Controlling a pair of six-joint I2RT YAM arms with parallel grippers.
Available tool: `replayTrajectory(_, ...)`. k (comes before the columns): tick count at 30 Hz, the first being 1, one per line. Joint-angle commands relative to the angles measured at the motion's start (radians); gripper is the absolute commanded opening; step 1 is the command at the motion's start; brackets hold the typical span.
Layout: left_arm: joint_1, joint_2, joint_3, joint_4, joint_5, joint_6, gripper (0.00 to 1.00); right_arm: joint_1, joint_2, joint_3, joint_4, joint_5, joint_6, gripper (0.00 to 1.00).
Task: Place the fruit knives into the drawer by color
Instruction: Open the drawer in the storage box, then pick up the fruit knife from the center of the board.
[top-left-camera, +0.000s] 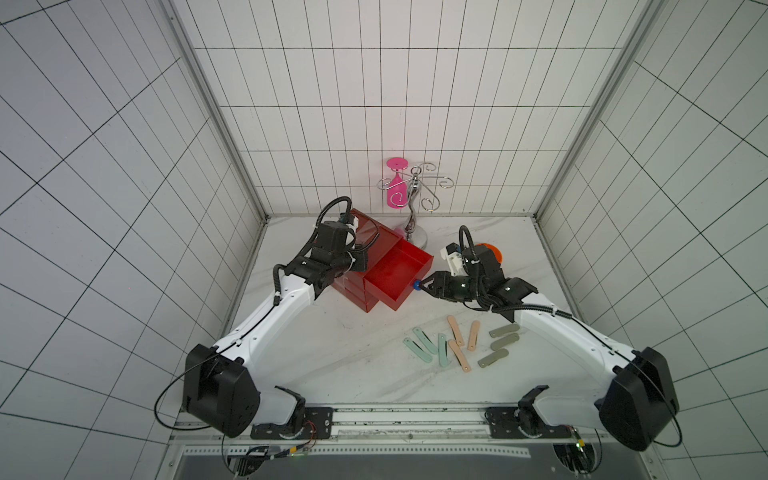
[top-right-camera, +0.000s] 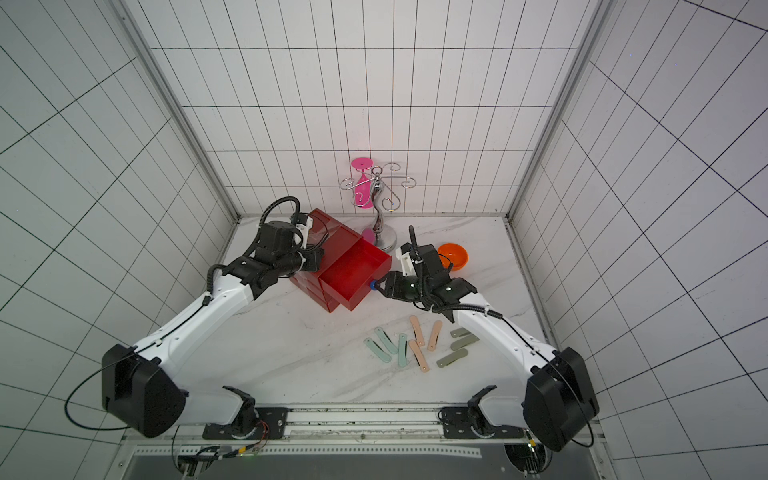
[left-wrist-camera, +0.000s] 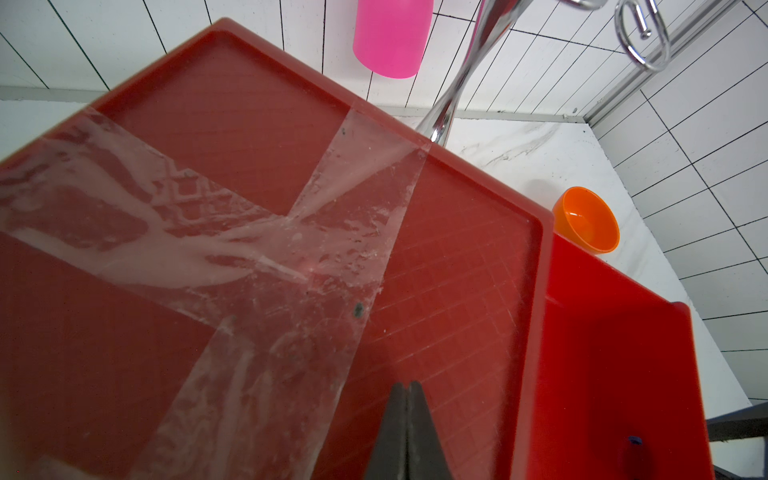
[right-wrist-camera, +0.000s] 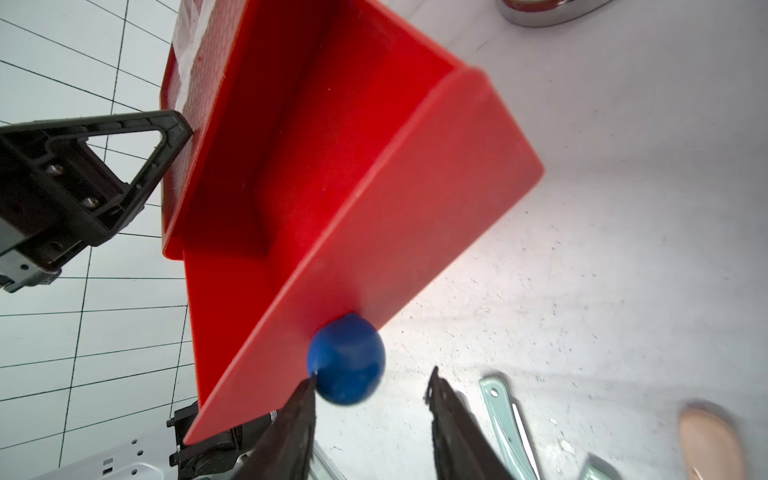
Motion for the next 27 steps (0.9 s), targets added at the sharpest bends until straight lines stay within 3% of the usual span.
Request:
replayTrajectory(1, 0.001, 0.032, -0.015, -0.112, 0.003, 0.005, 0.00, -0.007, -0.048, 0.040, -0.138, 0.066, -0.055, 0.49)
replayTrajectory(15, 0.001, 0.033, -0.014, -0.115, 0.000, 0.004, 0.00, -0.032, -0.161, 0.041, -0.530, 0.248, -0.095, 0.51)
replayTrajectory(27, -0.001, 0.041, -0.007, -0.133, -0.010, 0.005, 0.00, -0.032, -0.041, 0.034, -0.739, 0.350, -0.155, 0.47)
